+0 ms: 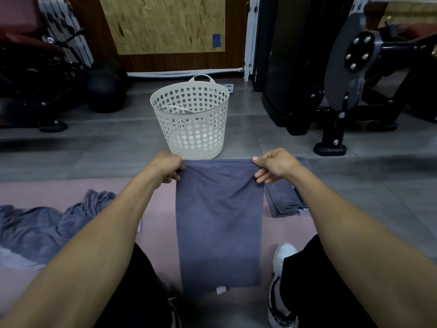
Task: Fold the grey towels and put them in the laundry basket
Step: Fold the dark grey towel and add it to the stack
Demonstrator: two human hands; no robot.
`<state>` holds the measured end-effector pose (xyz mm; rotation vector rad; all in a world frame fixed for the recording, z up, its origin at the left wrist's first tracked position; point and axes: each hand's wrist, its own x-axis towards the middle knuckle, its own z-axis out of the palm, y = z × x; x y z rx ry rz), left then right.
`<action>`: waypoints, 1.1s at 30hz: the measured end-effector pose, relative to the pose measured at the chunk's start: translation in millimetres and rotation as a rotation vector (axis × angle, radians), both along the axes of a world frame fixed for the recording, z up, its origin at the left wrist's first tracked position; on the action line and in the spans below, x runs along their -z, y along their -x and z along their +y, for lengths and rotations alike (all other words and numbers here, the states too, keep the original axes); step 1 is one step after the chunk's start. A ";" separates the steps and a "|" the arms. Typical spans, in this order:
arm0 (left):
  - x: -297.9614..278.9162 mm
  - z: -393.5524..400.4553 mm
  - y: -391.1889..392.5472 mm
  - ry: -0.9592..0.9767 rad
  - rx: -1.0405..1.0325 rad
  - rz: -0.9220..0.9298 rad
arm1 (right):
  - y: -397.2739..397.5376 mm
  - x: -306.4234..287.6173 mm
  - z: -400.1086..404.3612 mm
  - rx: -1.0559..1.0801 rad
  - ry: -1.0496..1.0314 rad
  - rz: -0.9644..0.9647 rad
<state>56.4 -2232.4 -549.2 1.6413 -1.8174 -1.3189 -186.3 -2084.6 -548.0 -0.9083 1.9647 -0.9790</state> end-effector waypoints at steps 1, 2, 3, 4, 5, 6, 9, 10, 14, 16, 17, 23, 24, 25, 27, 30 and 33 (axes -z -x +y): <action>10.1 -7.8 6.1 0.017 0.011 -0.017 | 1.6 7.7 -9.5 0.016 -0.020 -0.021; 21.2 -16.6 12.1 0.033 0.012 -0.025 | 2.6 14.4 -20.2 0.035 -0.029 -0.041; 32.0 -26.0 17.5 0.053 -0.008 -0.020 | 3.7 19.7 -30.5 0.058 -0.019 -0.063; 41.2 -35.7 22.2 0.078 -0.048 0.011 | 5.3 24.2 -41.6 0.082 0.001 -0.080; 48.1 -45.5 26.6 0.111 -0.102 0.059 | 7.4 28.1 -52.2 0.101 0.031 -0.082; 52.2 -54.1 31.2 0.162 -0.149 0.112 | 9.9 31.1 -60.9 0.111 0.071 -0.055; 48.4 -69.2 45.4 0.302 -0.205 0.290 | 18.0 33.9 -77.6 0.151 0.214 0.125; 44.2 -70.6 49.0 0.327 -0.207 0.346 | 18.3 31.1 -78.8 0.169 0.254 0.177; 42.2 -66.9 46.0 0.386 -0.138 0.331 | 19.2 27.4 -69.2 0.164 0.270 0.393; 58.1 -61.9 36.3 0.375 -0.052 0.212 | 18.9 35.0 -59.1 0.057 0.122 0.565; 67.5 -57.3 30.4 0.370 0.001 0.144 | 16.8 40.9 -53.0 0.004 0.054 0.622; 133.4 6.9 -12.0 0.317 0.216 -0.132 | -9.2 122.6 13.6 -0.050 -0.053 0.513; 145.4 24.7 -21.3 0.305 0.255 -0.143 | -14.7 141.7 31.5 -0.054 -0.073 0.482; 157.2 42.1 -31.5 0.293 0.302 -0.156 | -19.7 160.2 49.2 -0.071 -0.096 0.456; 176.1 74.5 -51.0 0.269 0.414 -0.182 | -28.1 188.0 80.0 -0.161 -0.155 0.423; 195.5 106.5 -75.6 0.279 0.526 -0.201 | -37.7 200.8 104.1 -0.299 -0.203 0.391; 204.0 127.8 -98.1 0.257 0.520 -0.175 | -47.4 197.0 116.3 -0.350 -0.181 0.341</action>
